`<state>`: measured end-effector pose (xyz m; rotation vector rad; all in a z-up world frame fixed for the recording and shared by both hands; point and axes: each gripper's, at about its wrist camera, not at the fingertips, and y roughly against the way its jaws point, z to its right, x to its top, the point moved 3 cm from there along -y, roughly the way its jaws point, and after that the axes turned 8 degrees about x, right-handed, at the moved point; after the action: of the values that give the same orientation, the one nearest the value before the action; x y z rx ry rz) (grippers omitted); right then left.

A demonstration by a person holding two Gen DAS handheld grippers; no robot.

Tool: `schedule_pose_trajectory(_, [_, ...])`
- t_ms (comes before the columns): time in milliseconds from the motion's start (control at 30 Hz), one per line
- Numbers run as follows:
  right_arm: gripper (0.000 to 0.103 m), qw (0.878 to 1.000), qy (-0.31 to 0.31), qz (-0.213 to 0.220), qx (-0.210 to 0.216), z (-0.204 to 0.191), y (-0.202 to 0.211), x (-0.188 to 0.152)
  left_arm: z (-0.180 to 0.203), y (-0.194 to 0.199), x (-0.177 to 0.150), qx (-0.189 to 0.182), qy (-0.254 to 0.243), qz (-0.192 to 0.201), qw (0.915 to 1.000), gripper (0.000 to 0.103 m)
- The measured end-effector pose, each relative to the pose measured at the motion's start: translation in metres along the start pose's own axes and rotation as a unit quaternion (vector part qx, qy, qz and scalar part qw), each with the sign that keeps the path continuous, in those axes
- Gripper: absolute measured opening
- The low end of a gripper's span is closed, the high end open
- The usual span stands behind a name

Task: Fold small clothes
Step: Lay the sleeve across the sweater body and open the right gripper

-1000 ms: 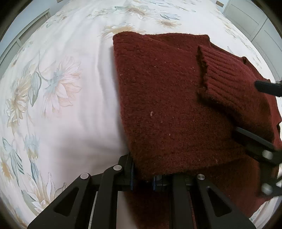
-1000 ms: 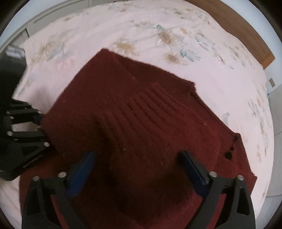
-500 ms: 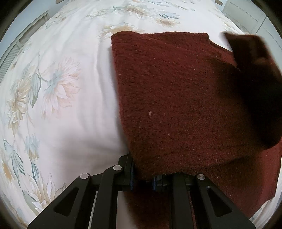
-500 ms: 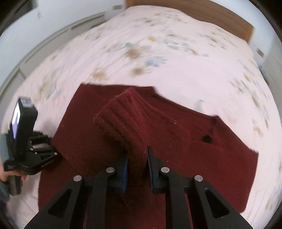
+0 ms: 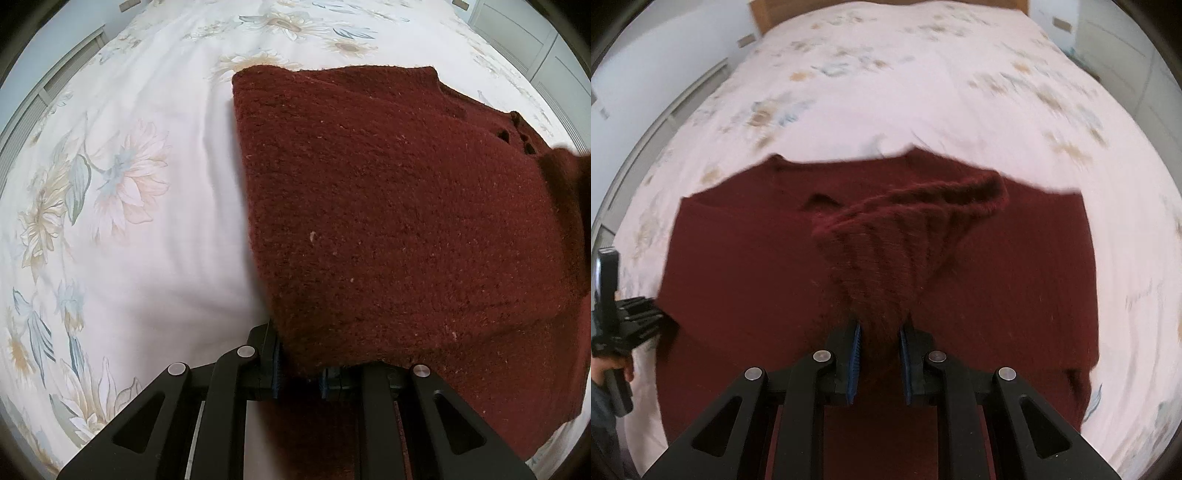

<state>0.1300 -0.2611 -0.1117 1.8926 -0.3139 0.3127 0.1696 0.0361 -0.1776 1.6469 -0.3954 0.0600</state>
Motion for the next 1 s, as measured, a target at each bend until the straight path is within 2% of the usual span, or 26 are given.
schedule_pose_trajectory(100, [0.022,1.0,-0.017,-0.01,-0.012,0.017,-0.009,-0.012,0.003,0.0,0.0,0.003,-0.002,0.0,1.0,0.013])
schedule_pose_trajectory(167, [0.038,0.999,-0.029,-0.009,-0.017,0.029,-0.008,-0.018,0.008,0.002,0.0,0.004,-0.003,-0.001,1.0,0.013])
schedule_pose_trajectory(267, [0.055,0.998,-0.045,-0.01,-0.031,0.042,0.0,-0.024,0.01,0.001,0.0,0.005,-0.001,0.0,1.0,0.013])
schedule_pose_trajectory(400, [0.059,0.998,-0.05,-0.005,-0.038,0.054,0.022,-0.02,0.013,0.003,0.0,0.006,-0.003,0.0,1.0,0.013])
schedule_pose_trajectory(467, [0.07,0.998,-0.044,-0.004,-0.049,0.06,0.029,-0.012,0.015,0.004,0.001,0.006,-0.006,-0.001,1.0,0.013])
schedule_pose_trajectory(533, [0.073,0.997,-0.045,-0.005,-0.059,0.067,0.03,-0.001,0.015,0.002,0.0,0.006,-0.005,-0.001,1.0,0.013])
schedule_pose_trajectory(700, [0.074,0.996,-0.057,-0.029,-0.054,0.078,0.0,0.018,0.011,0.006,0.0,0.007,-0.001,0.0,1.0,0.013])
schedule_pose_trajectory(800, [0.073,0.997,-0.03,-0.041,-0.062,0.07,-0.025,0.02,0.013,0.008,-0.003,0.007,0.0,0.003,1.0,0.013])
schedule_pose_trajectory(867, [0.071,0.997,-0.019,-0.031,-0.061,0.063,-0.028,0.018,0.014,0.01,-0.006,0.009,-0.001,0.004,1.0,0.013])
schedule_pose_trajectory(900, [0.063,0.998,-0.016,-0.023,-0.048,0.059,-0.027,0.018,0.014,0.01,-0.007,0.01,-0.004,0.004,0.9999,0.013])
schedule_pose_trajectory(933, [0.042,0.999,-0.014,-0.024,-0.034,0.055,-0.028,0.018,0.016,0.011,-0.009,0.012,-0.005,0.005,0.9999,0.013])
schedule_pose_trajectory(967, [0.029,0.999,-0.01,-0.026,-0.025,0.052,-0.027,0.018,0.018,0.012,-0.01,0.014,-0.008,0.006,0.9999,0.013])
schedule_pose_trajectory(1000, [0.023,0.999,-0.002,-0.026,-0.021,0.049,-0.025,0.018,0.019,0.013,-0.01,0.016,-0.011,0.007,0.9998,0.013])
